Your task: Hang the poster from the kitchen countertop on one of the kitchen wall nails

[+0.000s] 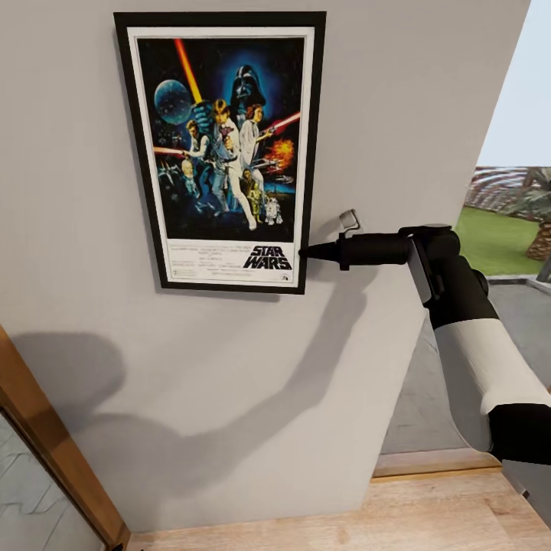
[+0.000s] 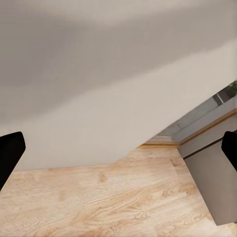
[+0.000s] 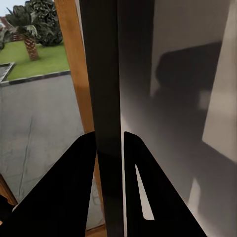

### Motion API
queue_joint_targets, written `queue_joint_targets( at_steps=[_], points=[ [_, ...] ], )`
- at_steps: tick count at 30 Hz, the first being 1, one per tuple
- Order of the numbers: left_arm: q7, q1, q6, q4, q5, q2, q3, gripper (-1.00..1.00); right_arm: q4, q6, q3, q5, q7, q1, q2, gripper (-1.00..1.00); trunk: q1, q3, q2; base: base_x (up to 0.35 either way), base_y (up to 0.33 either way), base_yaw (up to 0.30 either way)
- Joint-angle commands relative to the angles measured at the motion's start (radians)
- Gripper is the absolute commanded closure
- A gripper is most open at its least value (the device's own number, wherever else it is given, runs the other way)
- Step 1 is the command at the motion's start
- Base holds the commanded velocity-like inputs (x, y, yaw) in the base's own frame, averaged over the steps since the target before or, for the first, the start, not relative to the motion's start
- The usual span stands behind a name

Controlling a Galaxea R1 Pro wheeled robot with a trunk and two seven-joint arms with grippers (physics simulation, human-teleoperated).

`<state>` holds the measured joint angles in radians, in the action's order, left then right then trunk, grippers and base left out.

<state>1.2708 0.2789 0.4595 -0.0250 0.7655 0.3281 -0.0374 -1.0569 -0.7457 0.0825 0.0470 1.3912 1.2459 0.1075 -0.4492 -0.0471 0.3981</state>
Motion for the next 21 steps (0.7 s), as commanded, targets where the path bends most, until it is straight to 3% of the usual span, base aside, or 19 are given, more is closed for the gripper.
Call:
queue_joint_targets(
  at_steps=[1,21],
  points=[
    [0.002,0.001,0.005,0.000,0.005,0.000,-0.004,-1.00,0.003,-0.004,0.000,-0.023,0.002,0.001,0.001,1.00,-0.001,-0.002,0.002,0.000,0.000,0.000],
    [0.002,0.001,0.005,0.000,0.005,0.000,-0.004,-1.00,0.003,-0.004,0.002,-0.023,0.002,0.001,0.001,1.00,-0.001,-0.002,0.002,0.000,0.000,0.000]
  ],
)
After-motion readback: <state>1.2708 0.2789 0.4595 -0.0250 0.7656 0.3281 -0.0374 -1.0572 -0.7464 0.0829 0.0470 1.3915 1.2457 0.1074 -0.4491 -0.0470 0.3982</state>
